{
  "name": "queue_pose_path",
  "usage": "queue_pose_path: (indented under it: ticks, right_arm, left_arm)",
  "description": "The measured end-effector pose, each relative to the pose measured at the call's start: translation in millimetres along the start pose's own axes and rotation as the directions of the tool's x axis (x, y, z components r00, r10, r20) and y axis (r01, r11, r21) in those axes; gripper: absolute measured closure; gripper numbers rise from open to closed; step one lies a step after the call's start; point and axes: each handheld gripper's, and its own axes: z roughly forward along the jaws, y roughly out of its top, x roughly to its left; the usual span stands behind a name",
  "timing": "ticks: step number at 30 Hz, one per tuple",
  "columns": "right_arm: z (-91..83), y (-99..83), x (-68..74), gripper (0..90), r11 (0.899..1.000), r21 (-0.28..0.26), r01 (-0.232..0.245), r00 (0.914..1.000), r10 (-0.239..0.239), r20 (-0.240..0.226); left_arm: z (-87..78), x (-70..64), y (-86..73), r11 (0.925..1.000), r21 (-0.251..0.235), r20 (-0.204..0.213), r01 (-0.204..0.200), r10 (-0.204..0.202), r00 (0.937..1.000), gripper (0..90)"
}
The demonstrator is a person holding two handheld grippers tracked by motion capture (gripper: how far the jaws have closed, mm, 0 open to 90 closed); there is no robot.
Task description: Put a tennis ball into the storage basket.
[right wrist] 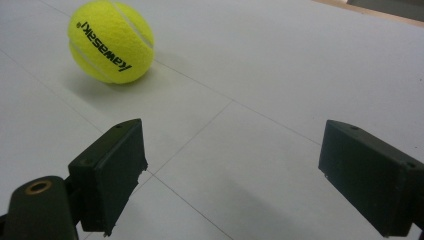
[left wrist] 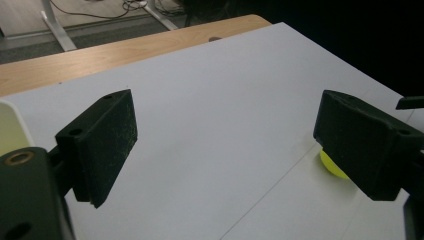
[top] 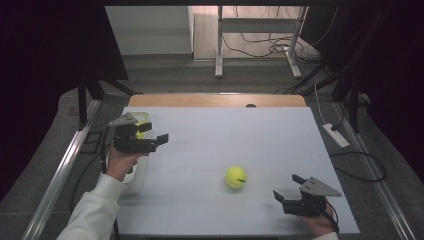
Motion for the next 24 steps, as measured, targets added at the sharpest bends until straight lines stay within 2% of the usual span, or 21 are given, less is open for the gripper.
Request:
queue_pose_path:
  ticks: [7,18,24]
  right_arm:
    - [1.3,0.3,-0.5,11.1,1.0,0.001,0.005,1.0,-0.005,-0.007]
    - [1.2,0.3,-0.4,11.1,1.0,0.001,0.005,1.0,-0.005,-0.003]
    - [1.4,0.4,-0.9,11.1,1.0,0.001,0.003,1.0,-0.003,-0.004]
  left_arm:
    - [2.0,-6.1,-2.6,0.9997,-0.004,0.021,-0.025,0.025,0.9995,10.7]
    - [7.4,-13.6,-5.4,0.9995,-0.008,0.047,-0.031,0.032,0.9984,10.7]
    - [15.5,-20.0,-7.0,0.999,0.0,0.058,-0.044,0.044,0.9974,10.7]
